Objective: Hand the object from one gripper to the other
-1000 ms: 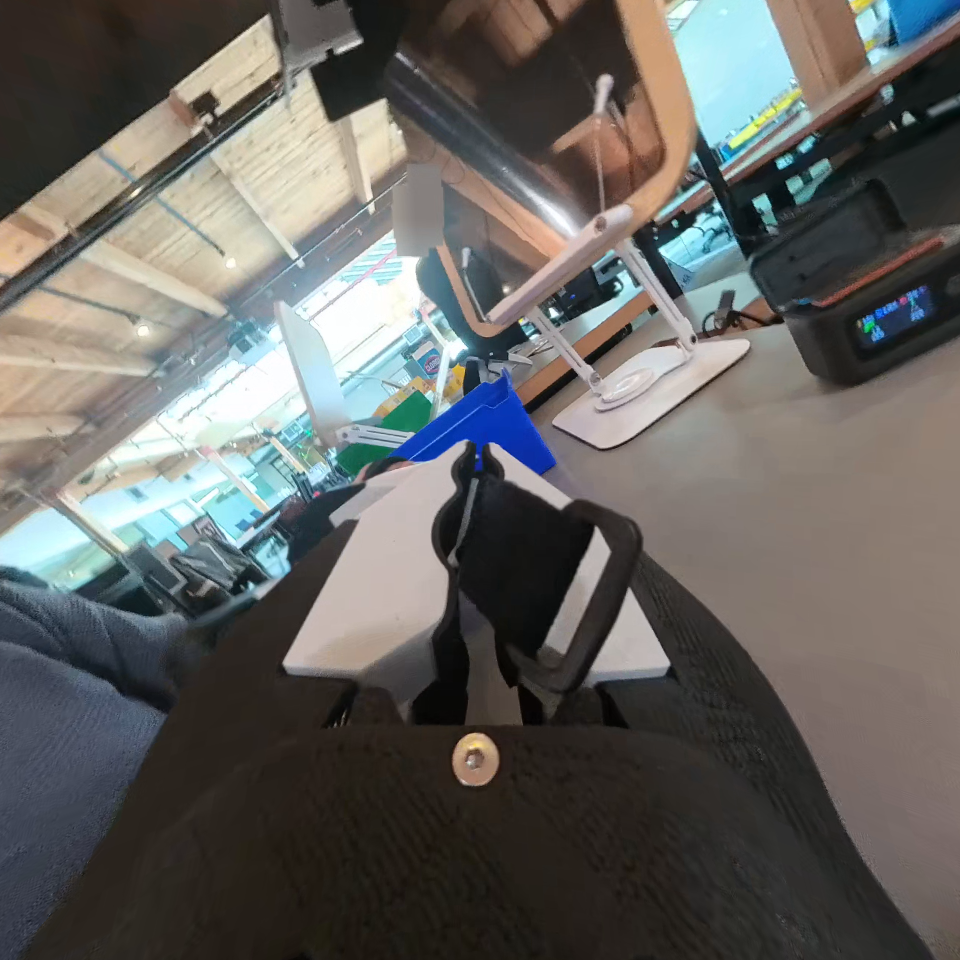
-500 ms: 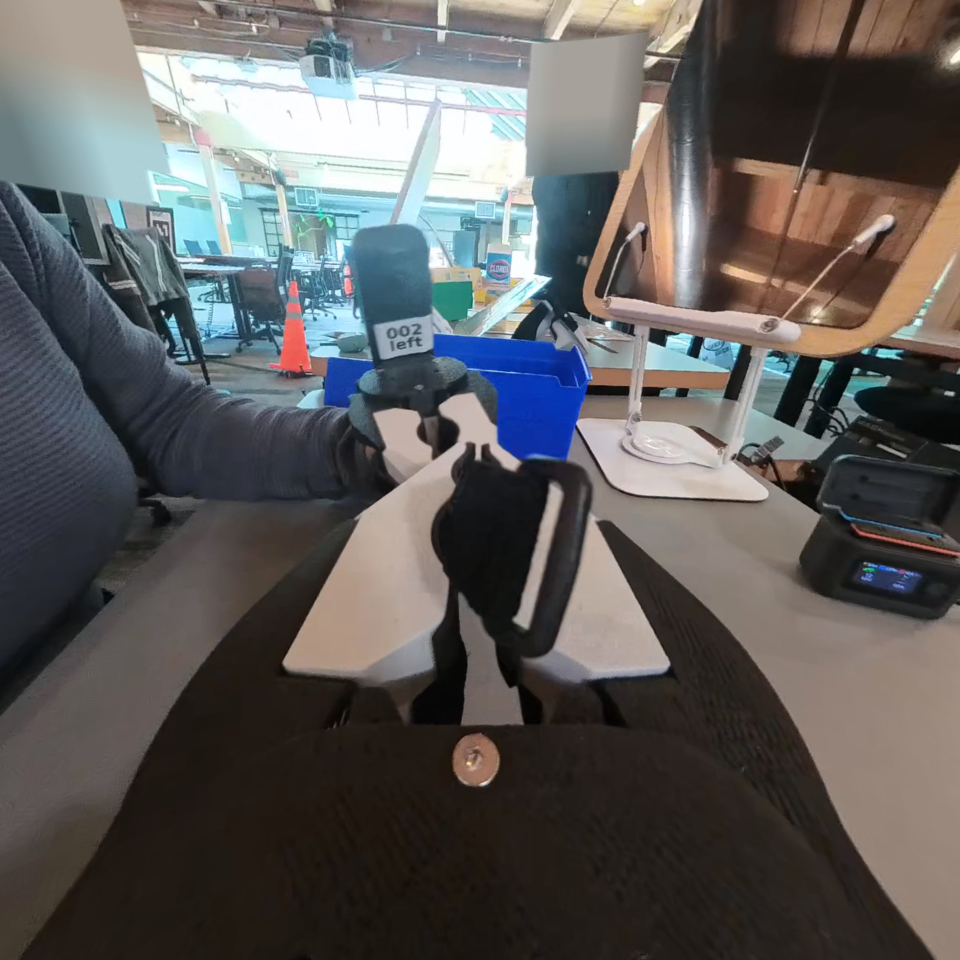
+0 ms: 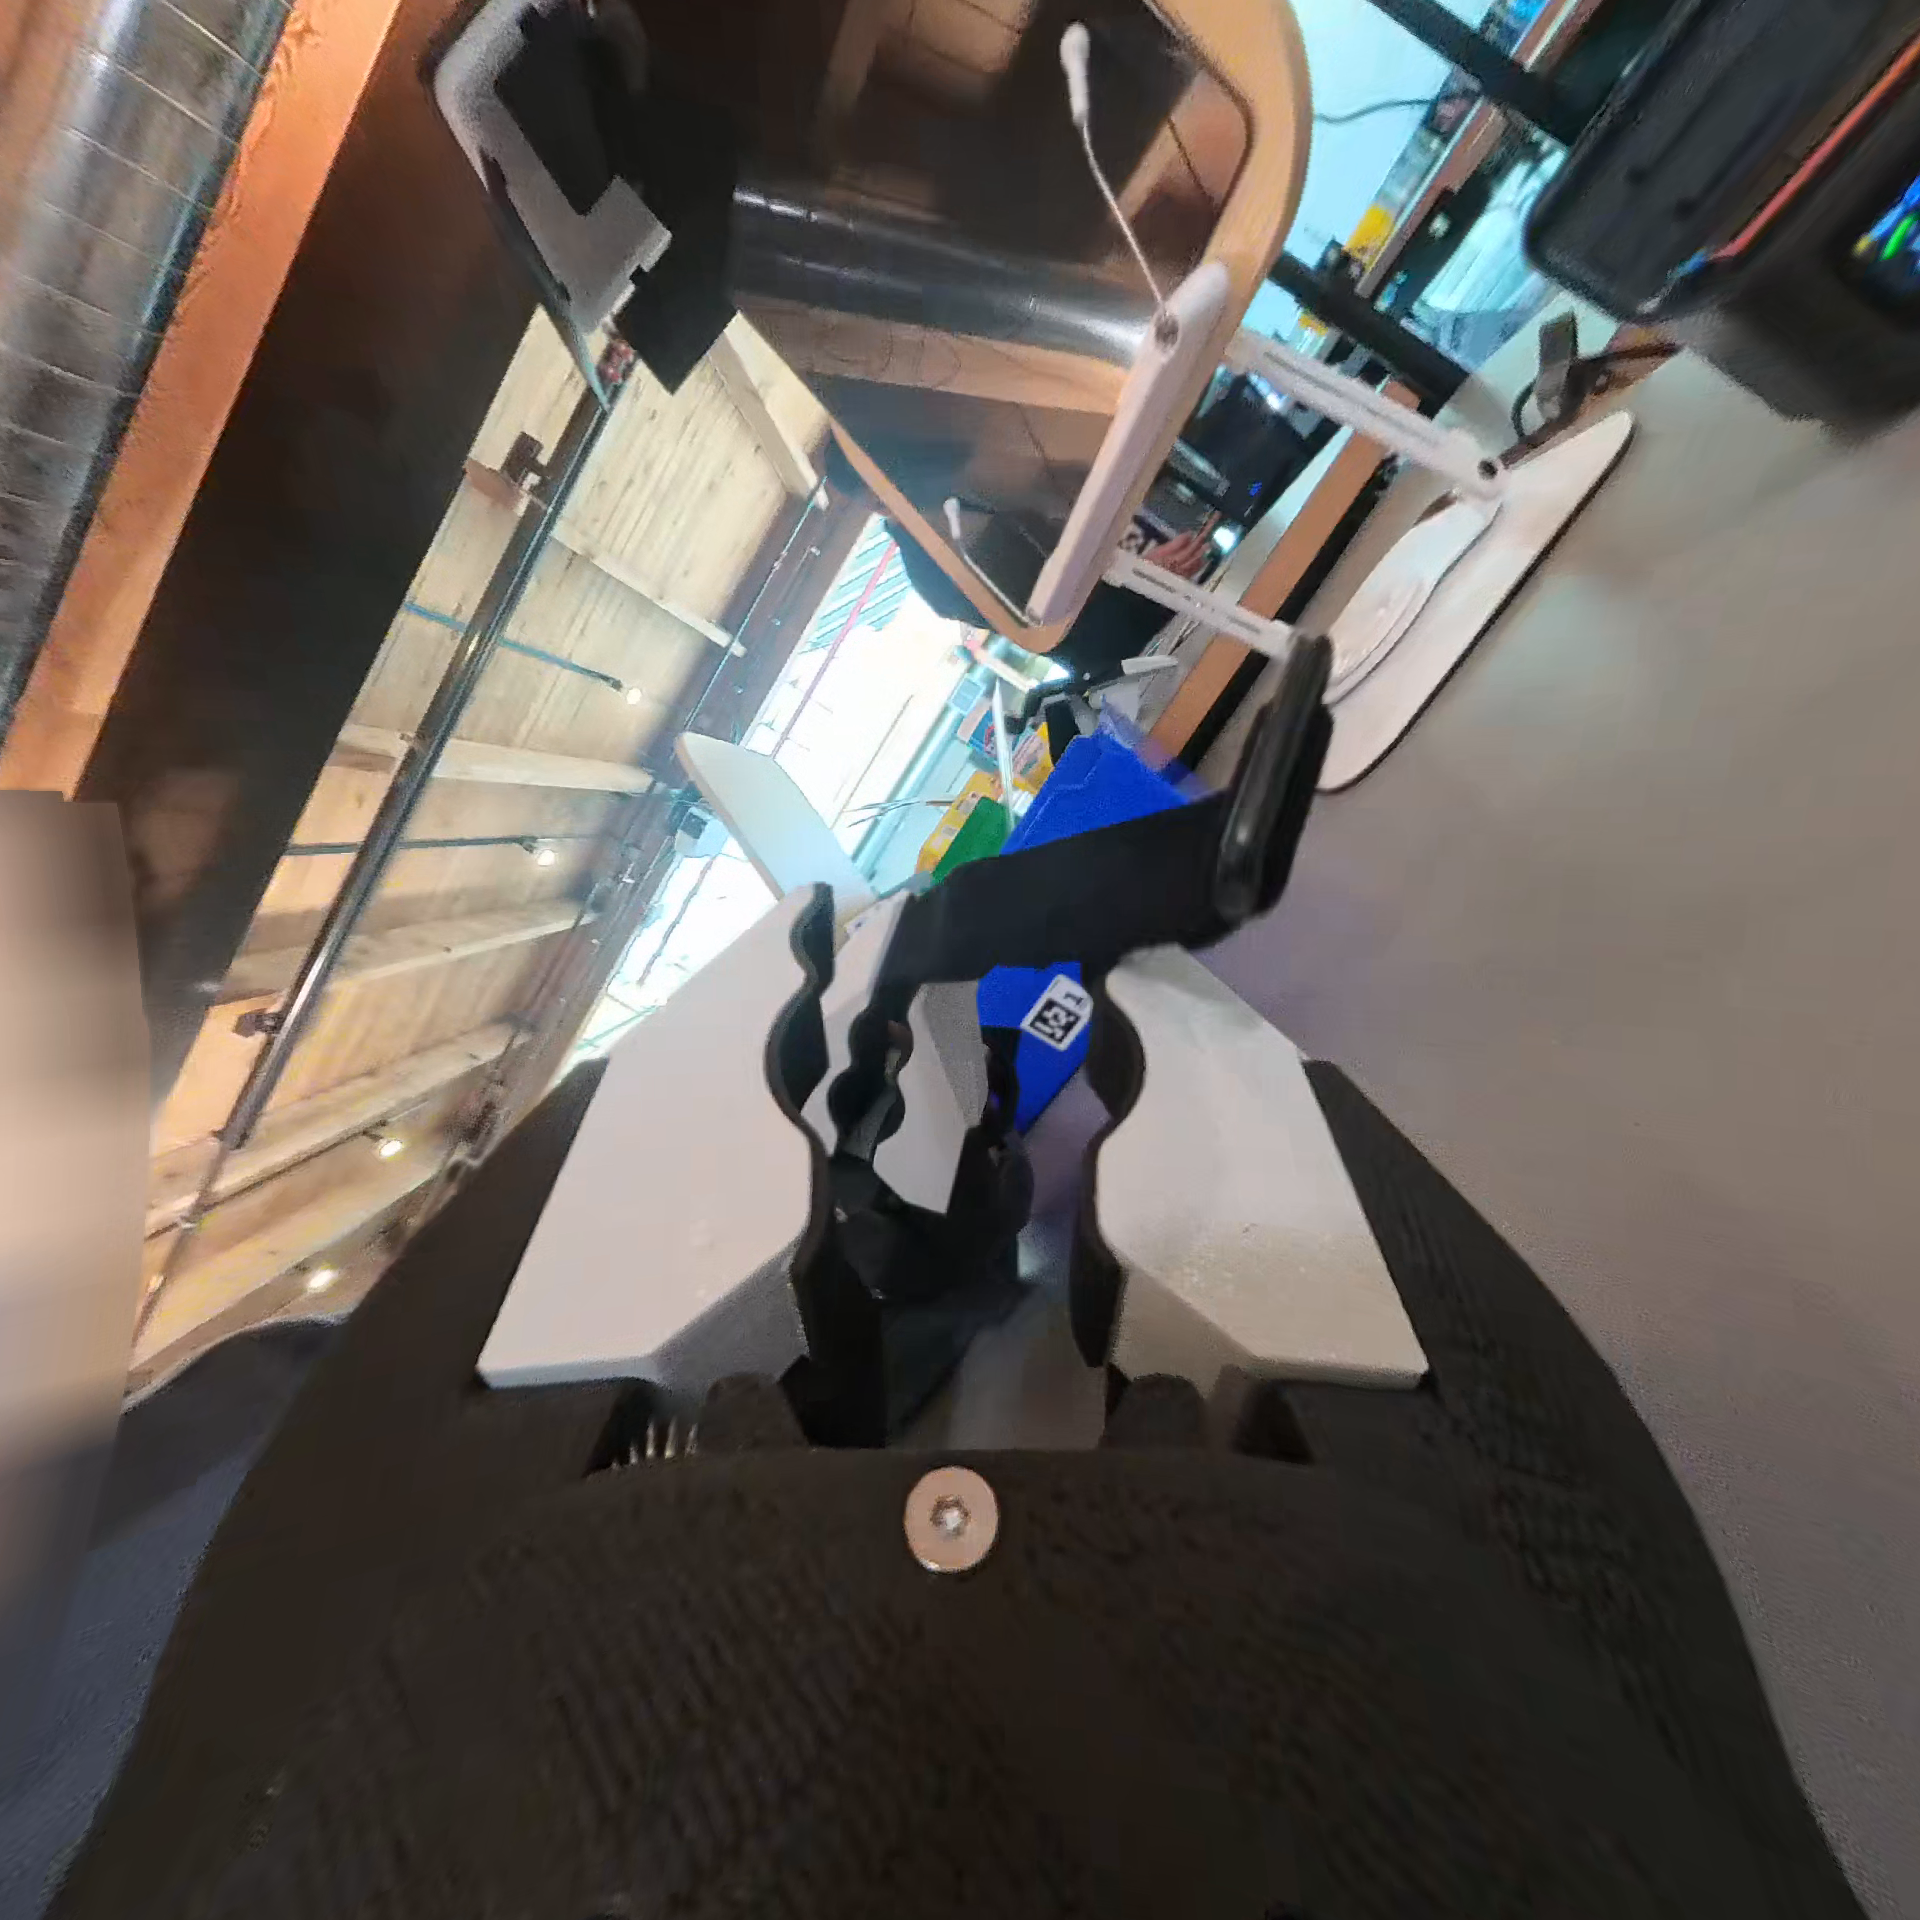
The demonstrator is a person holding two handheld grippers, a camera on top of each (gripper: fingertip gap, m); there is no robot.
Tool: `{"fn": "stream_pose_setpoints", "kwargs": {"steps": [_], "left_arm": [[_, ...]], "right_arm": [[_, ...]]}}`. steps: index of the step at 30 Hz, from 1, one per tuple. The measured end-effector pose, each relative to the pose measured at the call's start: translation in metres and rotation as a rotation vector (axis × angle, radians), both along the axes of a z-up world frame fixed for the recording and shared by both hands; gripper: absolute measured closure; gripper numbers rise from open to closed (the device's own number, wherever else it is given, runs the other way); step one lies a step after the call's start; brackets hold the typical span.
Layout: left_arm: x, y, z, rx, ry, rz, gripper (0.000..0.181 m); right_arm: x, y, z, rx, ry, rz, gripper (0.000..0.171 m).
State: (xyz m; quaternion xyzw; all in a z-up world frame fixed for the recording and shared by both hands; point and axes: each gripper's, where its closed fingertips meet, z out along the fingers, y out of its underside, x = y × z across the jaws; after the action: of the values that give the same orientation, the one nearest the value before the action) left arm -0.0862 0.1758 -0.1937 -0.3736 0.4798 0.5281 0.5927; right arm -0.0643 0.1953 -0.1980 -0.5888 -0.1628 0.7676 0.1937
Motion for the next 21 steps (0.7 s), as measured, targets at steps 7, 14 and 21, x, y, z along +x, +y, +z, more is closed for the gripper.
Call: {"fn": "stream_pose_setpoints", "kwargs": {"steps": [7,14,21], "left_arm": [[0.007,0.003,-0.009,-0.226,-0.355,-0.151,0.135],[0.007,0.002,-0.011,-0.673,-1.040,-0.436,0.089],[0.033,-0.027,0.005,-1.389,-1.713,-0.969,0.102]], "right_arm": [[0.005,0.000,0.009,0.210,-0.009,-0.082,0.168],[0.020,0.015,0.023,0.818,-0.176,-0.445,0.168],[0.019,0.017,0.016,1.787,-0.638,-0.804,0.168]]}}
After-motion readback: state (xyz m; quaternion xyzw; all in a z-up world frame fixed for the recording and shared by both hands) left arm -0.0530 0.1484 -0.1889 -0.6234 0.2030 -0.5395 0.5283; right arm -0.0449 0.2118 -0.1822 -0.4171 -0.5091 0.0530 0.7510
